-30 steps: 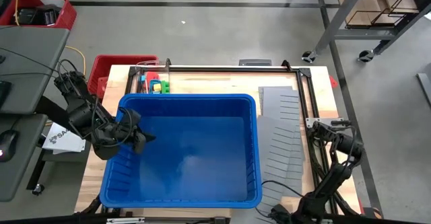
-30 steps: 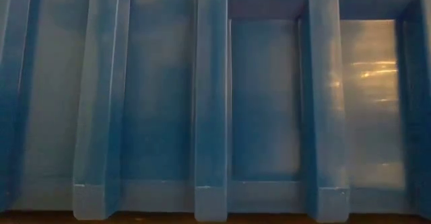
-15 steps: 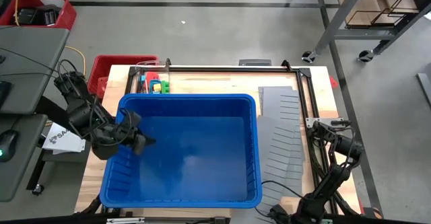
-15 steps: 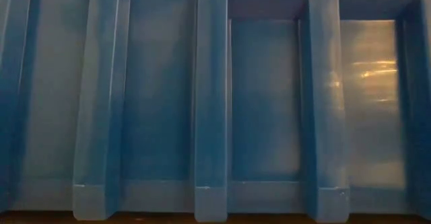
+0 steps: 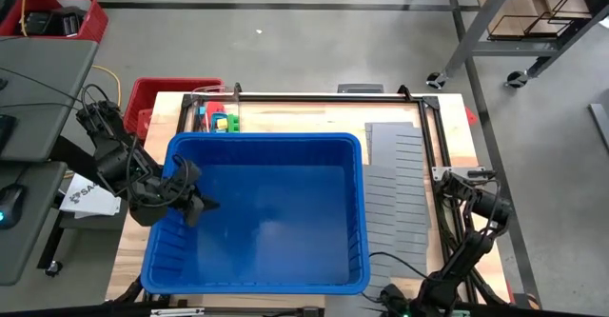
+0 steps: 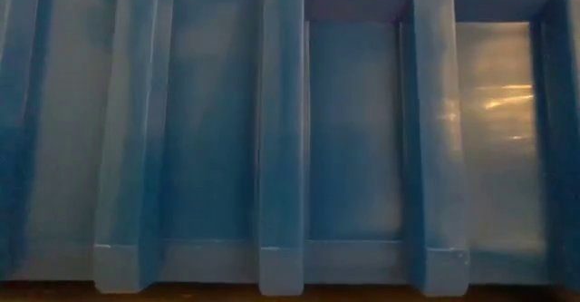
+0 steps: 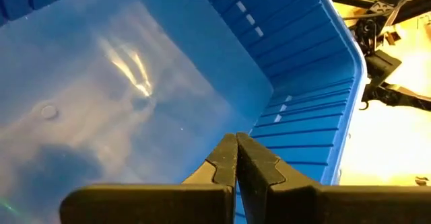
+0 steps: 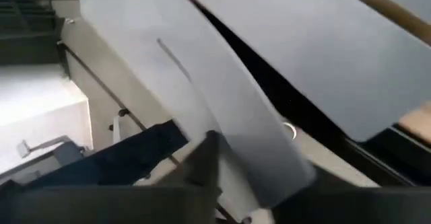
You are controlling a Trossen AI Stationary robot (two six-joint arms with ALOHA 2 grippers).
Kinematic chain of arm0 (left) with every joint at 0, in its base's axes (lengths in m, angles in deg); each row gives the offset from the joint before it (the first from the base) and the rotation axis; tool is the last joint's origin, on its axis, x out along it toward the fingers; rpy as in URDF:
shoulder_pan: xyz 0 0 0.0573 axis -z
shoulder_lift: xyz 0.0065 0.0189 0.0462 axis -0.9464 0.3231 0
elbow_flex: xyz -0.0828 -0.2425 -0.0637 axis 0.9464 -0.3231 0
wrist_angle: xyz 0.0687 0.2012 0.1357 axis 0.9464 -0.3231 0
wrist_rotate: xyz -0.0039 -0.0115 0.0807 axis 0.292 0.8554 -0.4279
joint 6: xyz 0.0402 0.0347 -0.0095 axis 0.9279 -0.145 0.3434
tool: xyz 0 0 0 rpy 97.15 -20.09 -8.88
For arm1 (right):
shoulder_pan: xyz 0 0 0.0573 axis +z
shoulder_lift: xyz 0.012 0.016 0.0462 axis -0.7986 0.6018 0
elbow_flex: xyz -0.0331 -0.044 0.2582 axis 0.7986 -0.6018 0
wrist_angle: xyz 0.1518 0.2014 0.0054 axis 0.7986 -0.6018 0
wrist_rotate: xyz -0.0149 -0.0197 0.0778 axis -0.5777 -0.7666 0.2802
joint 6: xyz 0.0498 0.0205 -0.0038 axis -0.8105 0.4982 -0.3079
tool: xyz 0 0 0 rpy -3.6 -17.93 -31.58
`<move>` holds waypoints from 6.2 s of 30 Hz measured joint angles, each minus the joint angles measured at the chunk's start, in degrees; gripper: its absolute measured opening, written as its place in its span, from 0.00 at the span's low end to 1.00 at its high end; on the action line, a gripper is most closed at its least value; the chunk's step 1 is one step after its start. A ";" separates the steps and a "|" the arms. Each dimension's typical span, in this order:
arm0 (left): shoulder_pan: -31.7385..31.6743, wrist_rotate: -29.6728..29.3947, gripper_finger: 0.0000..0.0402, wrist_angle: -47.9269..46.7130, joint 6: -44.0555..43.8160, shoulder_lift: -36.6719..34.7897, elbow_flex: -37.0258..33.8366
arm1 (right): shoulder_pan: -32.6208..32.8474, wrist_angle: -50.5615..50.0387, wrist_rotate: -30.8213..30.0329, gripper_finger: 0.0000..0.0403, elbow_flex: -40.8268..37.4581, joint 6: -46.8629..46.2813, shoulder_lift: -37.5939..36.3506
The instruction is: Sort blocks
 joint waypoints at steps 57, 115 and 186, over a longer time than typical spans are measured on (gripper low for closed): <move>-51.07 21.41 0.54 50.47 84.59 31.81 16.91 | -0.10 -88.45 5.45 0.00 14.73 -0.13 -54.54; -55.12 18.43 0.54 -16.04 88.27 29.43 66.76 | -29.56 -86.62 -31.89 0.00 50.48 47.34 -45.78; -46.83 30.70 0.54 -26.40 67.96 22.34 62.73 | -39.01 -62.18 -4.05 0.00 66.20 81.53 -24.83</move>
